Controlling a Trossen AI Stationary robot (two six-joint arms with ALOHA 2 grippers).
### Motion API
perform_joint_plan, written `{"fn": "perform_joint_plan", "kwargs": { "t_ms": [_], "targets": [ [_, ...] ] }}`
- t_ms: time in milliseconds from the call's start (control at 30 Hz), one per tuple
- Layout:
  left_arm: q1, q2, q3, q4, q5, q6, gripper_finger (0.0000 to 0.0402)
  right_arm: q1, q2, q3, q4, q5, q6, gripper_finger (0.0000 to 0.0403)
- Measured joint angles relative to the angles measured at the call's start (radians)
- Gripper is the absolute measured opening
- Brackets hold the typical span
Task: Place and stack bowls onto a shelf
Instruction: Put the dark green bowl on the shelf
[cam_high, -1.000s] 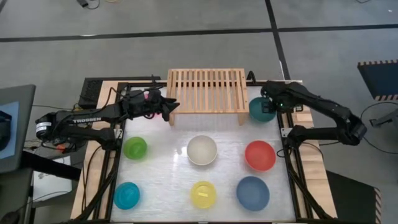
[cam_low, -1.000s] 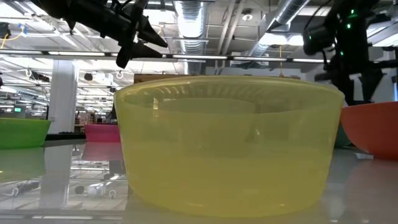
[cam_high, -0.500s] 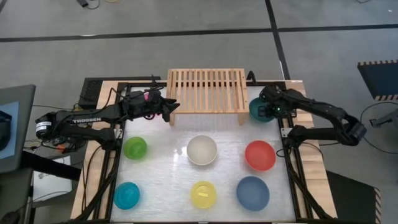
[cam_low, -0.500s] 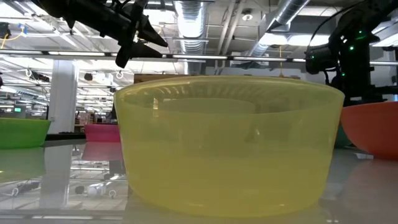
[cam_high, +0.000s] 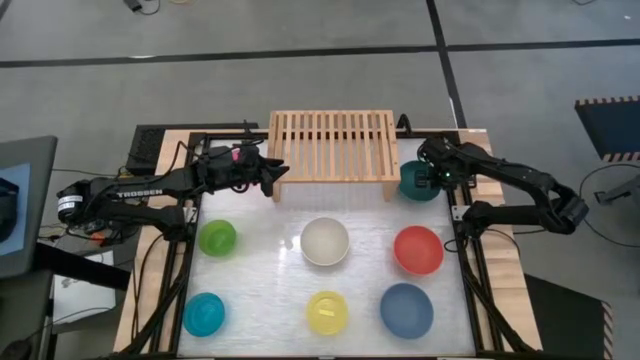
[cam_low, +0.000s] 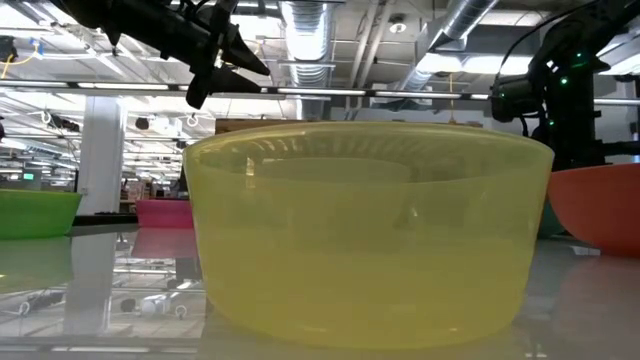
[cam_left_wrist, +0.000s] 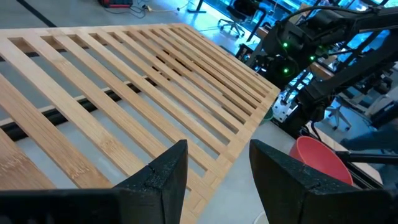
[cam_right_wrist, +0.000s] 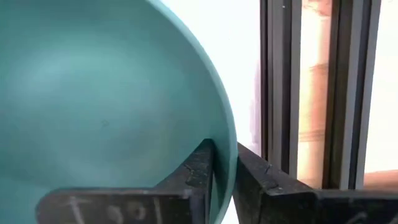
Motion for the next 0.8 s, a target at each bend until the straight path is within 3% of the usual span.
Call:
{"fn": "perform_joint_plan", "kwargs": {
  "t_ms": [267, 600, 700, 800],
  "targets": [
    [-0.003, 0.000, 0.000, -0.005, 0.005, -0.013, 0.0157, 0.001, 0.000, 0.000, 0.007, 0.020, 0.006, 0.0069],
    [-0.023, 0.000, 0.000, -0.004, 0.005, 0.003, 0.0157, -0.004, -0.031, 0.000, 0.000, 0.030, -0.001, 0.0145],
    [-0.023, 0.000, 0.000, -0.004, -0.005, 0.008, 0.0157, -0.019, -0.030, 0.000, 0.016, 0.030, -0.044, 0.0123],
    [-0.023, 0.000, 0.000, 0.000, -0.022, 0.033, 0.0157, -0.027, -0.025, 0.000, 0.033, 0.032, -0.094, 0.0052]
  ]
}}
